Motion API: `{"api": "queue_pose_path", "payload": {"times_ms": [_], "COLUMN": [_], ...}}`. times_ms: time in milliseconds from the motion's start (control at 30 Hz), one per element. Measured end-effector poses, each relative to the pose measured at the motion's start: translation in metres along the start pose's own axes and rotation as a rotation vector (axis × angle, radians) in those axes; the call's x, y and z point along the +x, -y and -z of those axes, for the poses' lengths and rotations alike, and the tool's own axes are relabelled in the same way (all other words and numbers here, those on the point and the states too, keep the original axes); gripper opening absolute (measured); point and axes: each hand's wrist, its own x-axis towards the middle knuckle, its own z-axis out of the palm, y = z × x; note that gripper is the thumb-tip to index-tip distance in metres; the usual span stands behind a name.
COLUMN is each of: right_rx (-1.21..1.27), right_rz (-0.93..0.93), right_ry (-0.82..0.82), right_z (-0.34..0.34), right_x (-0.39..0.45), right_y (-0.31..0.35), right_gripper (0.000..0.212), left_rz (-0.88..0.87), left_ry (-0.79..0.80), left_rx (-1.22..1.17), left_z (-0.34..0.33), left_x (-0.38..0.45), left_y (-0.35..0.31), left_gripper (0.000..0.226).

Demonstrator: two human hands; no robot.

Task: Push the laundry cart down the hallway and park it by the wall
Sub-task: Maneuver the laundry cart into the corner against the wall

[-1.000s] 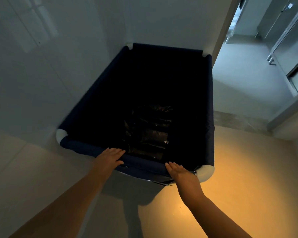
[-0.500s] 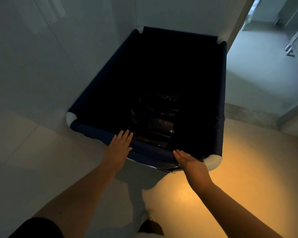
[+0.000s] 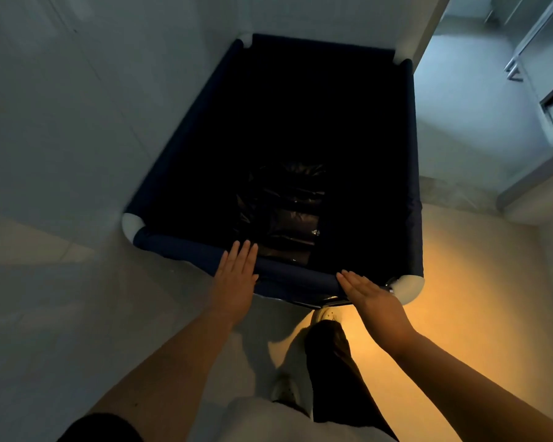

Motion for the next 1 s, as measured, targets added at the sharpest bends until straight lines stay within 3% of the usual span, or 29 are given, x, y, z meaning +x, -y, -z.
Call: {"api": "queue_pose_path", "payload": {"times_ms": [267,467,767,867,1000], "right_rx": [-0.036,-0.032,-0.018,-0.021,0.025], "right_rz": [-0.085,-0.119,-0.125,-0.125,-0.152], "right_ry": [0.007,0.018,0.021,0.029,0.058], "right_z": [-0.005,-0.008,-0.008,-0.005,0.01], "right_x": [0.0,0.003,0.005,0.006,0.013], "right_y": [0.008,0.011,0.01,0.01,0.016], "right_gripper": [0.082,0.075,0.074,0.071,0.05], "left_rz": [-0.045,-0.044,-0.052,-0.026,-0.003], "left_ry": [-0.01,0.022,-0.049,-0.008,0.162], "left_rx": [-0.007,-0.035,0.003,-0.014,0.026], "left_z": [0.005,0.004,0.006,0.006,0.012], "left_x": [0.002,0.004,0.005,0.005,0.008], "left_y": [0.004,0.008,0.007,0.006,0.004], "left_gripper": [0.058,0.055,0.062,0.06,0.059]}}
